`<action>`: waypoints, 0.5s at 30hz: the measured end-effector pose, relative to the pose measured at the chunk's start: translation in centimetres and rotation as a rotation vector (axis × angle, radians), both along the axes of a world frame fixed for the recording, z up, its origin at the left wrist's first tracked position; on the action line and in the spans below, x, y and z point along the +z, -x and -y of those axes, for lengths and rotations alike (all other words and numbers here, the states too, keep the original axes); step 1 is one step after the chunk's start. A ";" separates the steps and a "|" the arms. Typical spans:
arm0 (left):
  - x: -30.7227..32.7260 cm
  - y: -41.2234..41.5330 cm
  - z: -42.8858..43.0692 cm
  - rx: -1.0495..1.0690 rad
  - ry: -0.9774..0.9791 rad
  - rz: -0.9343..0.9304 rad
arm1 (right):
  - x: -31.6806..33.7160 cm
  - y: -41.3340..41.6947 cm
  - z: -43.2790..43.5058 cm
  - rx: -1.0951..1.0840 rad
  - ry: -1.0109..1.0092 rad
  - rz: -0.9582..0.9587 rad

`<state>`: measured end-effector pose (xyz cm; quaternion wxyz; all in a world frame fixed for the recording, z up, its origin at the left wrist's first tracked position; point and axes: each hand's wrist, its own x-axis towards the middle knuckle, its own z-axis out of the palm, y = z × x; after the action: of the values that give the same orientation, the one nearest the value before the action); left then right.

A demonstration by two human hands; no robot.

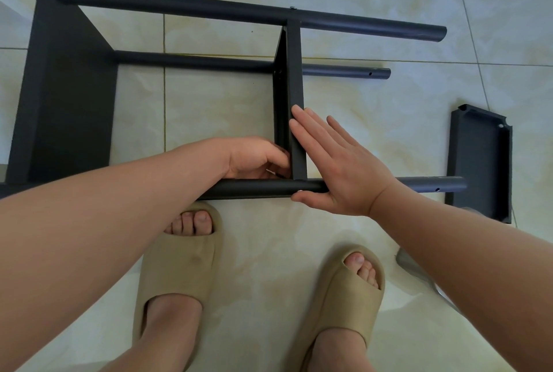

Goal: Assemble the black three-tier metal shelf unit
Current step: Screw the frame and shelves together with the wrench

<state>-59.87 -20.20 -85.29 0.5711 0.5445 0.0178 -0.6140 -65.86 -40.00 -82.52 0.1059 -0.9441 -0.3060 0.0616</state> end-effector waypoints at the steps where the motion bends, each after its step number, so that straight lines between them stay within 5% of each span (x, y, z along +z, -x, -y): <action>1: 0.0 0.0 0.0 -0.029 -0.032 0.044 | 0.0 0.0 0.0 -0.001 0.003 -0.001; 15: 0.0 0.0 -0.2 0.012 0.029 0.028 | 0.0 0.0 0.0 0.004 0.003 0.012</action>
<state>-59.88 -19.96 -85.28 0.5830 0.5444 0.0044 -0.6031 -65.86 -40.05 -82.53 0.1028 -0.9440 -0.3082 0.0566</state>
